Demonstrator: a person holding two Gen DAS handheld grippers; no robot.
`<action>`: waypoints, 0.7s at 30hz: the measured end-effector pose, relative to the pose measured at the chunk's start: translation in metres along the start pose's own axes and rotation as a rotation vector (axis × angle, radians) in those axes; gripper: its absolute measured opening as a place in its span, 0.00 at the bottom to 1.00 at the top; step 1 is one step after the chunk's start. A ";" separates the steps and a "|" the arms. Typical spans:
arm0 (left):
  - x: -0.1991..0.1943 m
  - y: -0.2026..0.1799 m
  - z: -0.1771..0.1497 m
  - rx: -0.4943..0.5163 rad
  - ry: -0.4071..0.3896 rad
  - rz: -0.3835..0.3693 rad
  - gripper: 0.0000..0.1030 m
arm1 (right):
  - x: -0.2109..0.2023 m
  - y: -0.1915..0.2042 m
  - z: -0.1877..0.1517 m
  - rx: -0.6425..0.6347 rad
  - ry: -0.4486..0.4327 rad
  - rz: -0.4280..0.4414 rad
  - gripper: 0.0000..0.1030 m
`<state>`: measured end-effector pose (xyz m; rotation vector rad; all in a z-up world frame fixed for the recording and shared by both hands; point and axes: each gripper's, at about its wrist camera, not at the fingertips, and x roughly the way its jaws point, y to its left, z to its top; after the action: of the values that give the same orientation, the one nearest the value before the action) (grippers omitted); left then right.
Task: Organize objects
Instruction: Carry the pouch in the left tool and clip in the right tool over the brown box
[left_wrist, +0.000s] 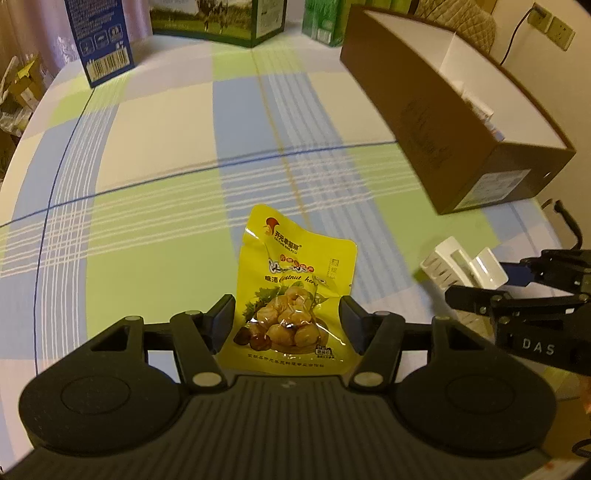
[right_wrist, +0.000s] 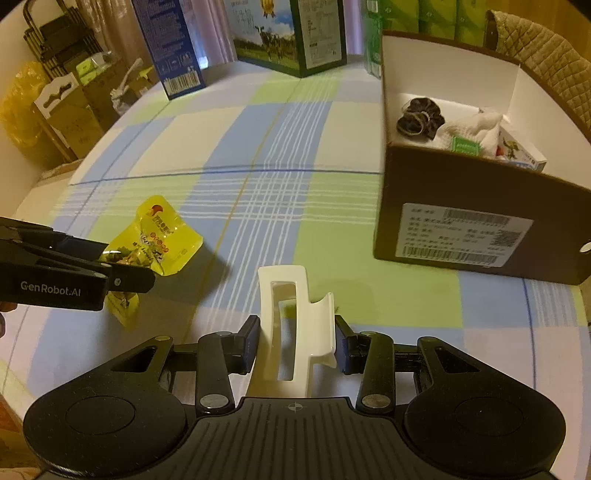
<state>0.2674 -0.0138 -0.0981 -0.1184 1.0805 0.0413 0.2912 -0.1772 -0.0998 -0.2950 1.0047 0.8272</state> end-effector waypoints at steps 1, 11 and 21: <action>-0.004 -0.003 0.001 0.001 -0.009 -0.002 0.55 | -0.004 -0.001 0.000 -0.001 -0.006 0.003 0.37; -0.033 -0.035 0.015 0.023 -0.084 -0.034 0.55 | -0.040 -0.018 0.003 0.021 -0.062 0.026 0.37; -0.051 -0.073 0.035 0.065 -0.153 -0.080 0.55 | -0.080 -0.043 0.018 0.063 -0.146 0.038 0.37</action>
<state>0.2804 -0.0808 -0.0312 -0.0984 0.9223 -0.0563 0.3125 -0.2339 -0.0293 -0.1599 0.8994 0.8377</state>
